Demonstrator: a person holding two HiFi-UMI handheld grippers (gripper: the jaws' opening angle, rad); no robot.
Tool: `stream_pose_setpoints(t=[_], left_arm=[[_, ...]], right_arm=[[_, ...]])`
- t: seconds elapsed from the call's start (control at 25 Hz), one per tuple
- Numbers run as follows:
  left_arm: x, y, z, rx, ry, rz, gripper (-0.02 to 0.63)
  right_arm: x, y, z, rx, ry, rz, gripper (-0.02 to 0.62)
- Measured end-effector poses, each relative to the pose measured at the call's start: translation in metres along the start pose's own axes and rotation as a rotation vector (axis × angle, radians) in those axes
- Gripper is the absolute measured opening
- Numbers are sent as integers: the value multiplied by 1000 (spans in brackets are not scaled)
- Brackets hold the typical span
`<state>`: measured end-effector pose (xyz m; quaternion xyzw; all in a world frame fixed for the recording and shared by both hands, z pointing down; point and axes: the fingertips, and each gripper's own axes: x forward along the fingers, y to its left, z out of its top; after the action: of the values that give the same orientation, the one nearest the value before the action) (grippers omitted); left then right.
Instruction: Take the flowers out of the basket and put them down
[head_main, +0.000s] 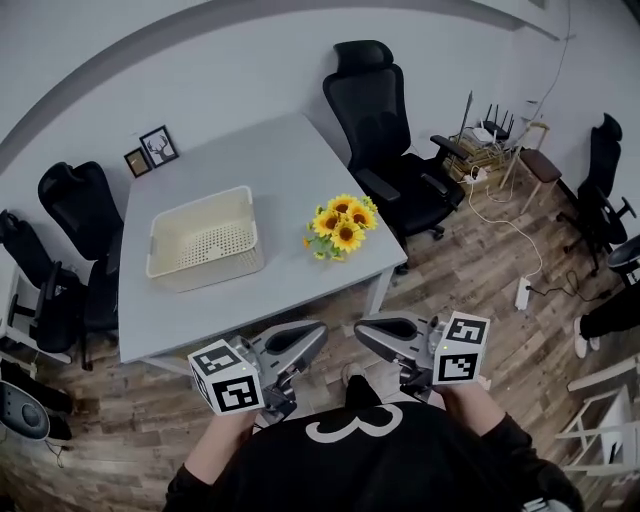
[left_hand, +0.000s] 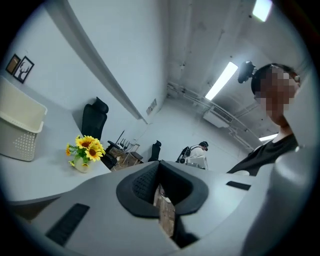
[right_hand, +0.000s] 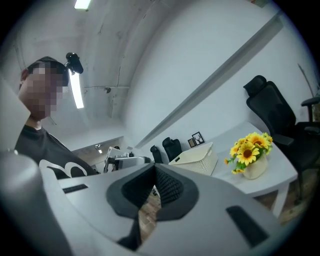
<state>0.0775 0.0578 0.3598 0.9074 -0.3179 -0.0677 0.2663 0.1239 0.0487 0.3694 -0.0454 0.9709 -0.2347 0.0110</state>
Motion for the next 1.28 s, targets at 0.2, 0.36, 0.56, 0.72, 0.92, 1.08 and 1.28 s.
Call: stream_pose_setpoints(t=[0.2,0.36,0.56,0.72,0.92,1.08,1.28], left_arm=[[-1,-24,-22,95,37,-12,12],[0,-32,-30,86,43,-22,12],[1,-37,-38,70,47,-33,12],[-1,-35,-42,65,55,-28,12],[-2,-33,-44,70,62,-28,12],[-1,-29,-45,55,59,-33,12],[0,-22,-41,56,42,-20,12]], right_arm=[[-14,18,-10,-31,-33,-38,8],[-25,28,-17,-54,-43,-54,6],[-29,31,-26,-72,-40,-65,7],[-29,29,-32,-53,-43,-64,6],[-28,28,-32,-54,-46,-74,6],[-28,28,-33,-58,-40,-77,6],[-27,26,-34,-57,-32,-84,6]])
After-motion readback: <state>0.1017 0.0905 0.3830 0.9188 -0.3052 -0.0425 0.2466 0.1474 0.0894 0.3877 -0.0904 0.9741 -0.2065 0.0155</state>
